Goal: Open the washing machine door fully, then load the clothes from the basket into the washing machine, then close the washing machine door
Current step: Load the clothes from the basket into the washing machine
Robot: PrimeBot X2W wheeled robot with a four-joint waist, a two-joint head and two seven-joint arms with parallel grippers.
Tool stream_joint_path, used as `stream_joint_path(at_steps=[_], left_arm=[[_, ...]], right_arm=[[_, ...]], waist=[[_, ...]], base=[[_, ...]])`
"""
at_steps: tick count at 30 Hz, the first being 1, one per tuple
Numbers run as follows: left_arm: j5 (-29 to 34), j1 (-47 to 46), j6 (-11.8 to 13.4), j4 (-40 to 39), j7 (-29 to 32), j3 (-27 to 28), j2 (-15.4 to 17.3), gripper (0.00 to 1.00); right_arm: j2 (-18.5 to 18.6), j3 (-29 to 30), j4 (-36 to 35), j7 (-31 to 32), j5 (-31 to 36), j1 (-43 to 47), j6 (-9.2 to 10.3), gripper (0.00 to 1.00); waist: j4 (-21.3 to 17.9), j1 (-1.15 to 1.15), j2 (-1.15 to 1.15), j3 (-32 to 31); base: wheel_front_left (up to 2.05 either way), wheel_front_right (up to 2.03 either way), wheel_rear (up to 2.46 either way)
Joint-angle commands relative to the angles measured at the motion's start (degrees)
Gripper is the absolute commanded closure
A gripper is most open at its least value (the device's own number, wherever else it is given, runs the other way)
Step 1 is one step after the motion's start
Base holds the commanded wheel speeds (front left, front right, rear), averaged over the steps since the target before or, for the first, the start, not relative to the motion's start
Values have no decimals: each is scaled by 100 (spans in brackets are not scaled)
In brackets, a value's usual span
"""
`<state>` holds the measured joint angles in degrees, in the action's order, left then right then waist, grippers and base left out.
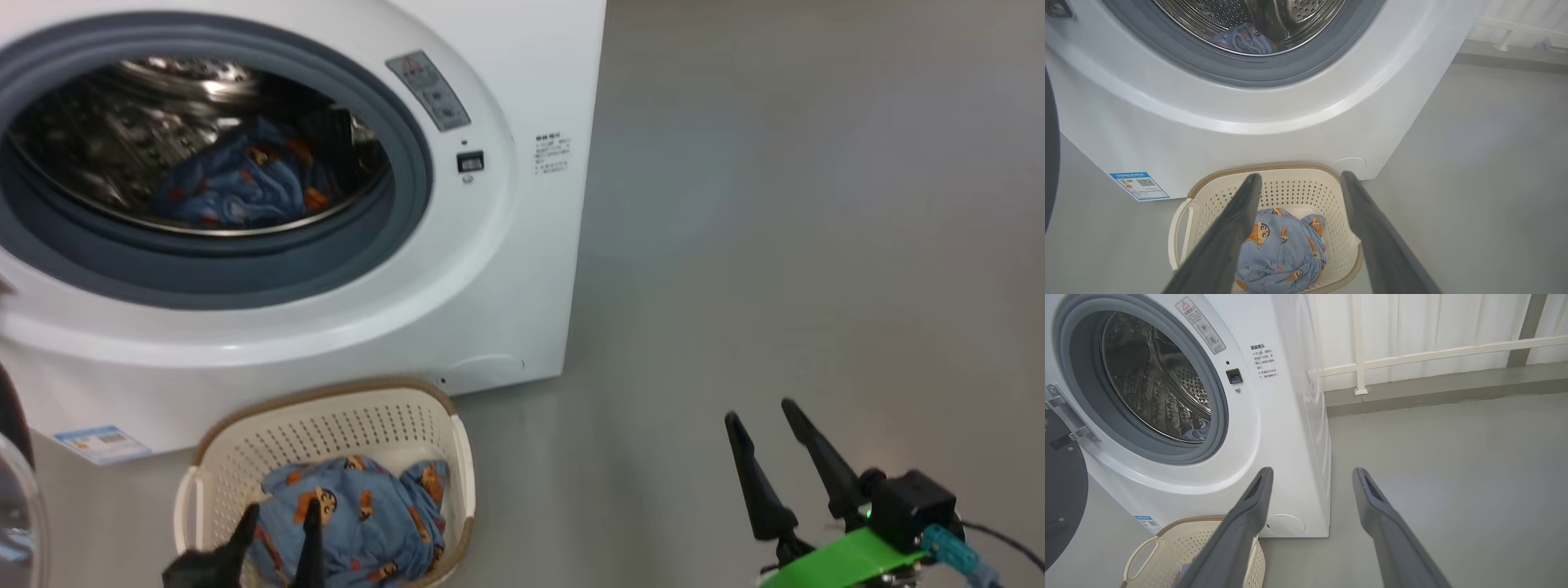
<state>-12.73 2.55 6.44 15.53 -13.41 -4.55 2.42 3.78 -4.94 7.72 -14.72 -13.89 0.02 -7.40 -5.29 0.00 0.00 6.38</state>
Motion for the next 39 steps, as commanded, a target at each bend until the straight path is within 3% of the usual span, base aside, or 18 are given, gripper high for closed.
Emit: stream_joint_path(at_steps=[1,10,16,28,39], left_arm=[[14,-367,-20,1,62,170,105,0],[-381,-1751,-124,1153,812,401,294,0],[-518,-2550,-168,2201,1223,490,519,0],[-902,-3773,-265,4142,1194,794,788,0],[-964,-4658,-411,5064,873,731,854,0]], right_arm=[[7,-166,-177,-28,-70,-286,-9,0],[-64,-340,-238,-28,-172,-1020,-9,0],[-80,-420,-252,-28,-207,-1424,-9,0],[-58,-531,-316,-28,-152,-1750,-9,0],[50,-528,-476,-28,-126,-1882,-9,0]], waist=[[-172,0,0,663],[-432,0,0,2041],[-560,0,0,2573],[-710,0,0,3172],[-708,0,0,3890]], base=[[0,0,0],[0,0,0],[0,0,0],[0,0,0],[0,0,0]])
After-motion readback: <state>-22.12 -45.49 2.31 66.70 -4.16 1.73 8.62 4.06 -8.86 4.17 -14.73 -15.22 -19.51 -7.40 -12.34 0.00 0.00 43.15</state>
